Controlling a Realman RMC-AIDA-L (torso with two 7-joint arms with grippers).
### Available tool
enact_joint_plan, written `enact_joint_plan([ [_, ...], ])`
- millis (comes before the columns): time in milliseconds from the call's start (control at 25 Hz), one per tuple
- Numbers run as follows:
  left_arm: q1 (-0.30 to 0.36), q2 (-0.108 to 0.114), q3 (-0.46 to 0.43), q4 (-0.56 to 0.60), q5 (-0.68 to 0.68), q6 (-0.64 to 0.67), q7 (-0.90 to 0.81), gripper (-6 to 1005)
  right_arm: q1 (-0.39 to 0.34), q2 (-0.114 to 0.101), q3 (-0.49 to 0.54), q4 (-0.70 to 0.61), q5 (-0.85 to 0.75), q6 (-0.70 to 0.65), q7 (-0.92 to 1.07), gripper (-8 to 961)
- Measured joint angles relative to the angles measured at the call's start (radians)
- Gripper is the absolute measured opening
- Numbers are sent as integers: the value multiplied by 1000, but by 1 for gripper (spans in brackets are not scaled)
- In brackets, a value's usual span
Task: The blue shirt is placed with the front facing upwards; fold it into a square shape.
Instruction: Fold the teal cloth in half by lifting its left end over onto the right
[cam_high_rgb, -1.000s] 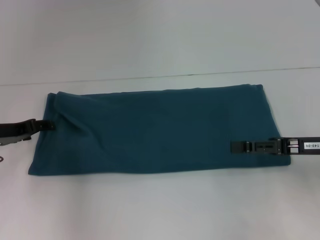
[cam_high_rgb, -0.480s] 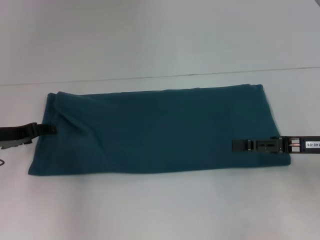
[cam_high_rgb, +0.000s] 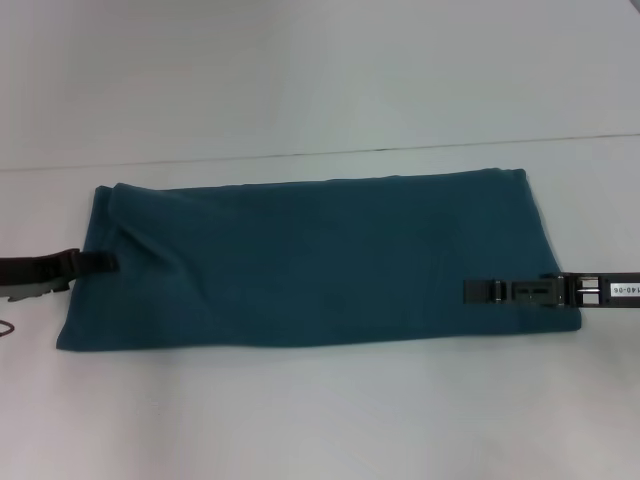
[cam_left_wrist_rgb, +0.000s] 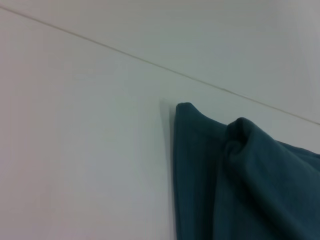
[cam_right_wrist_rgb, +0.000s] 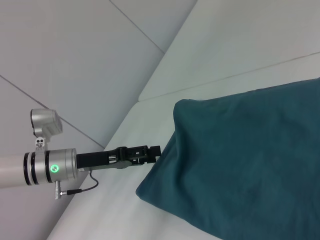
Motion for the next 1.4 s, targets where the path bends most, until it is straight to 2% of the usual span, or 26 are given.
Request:
enact_joint_plan([
  [600, -3, -1, 15, -11, -2, 8, 5, 839, -2, 0, 2, 0, 0, 0, -3, 805],
  [1040, -44, -19, 1, -10, -50, 144, -20, 834, -1, 0, 2, 0, 0, 0, -4, 805],
  [1160, -57, -2, 3, -12, -68, 174, -61, 833, -1, -1, 2, 0, 0, -1, -4, 805],
  [1280, -71, 15, 13, -40, -65, 179, -76, 750, -1, -2, 4, 0, 0, -3, -4, 804],
  [1400, -78, 23, 15, -58, -63, 176, -75, 666, 1, -4, 5, 0, 0, -4, -4, 804],
])
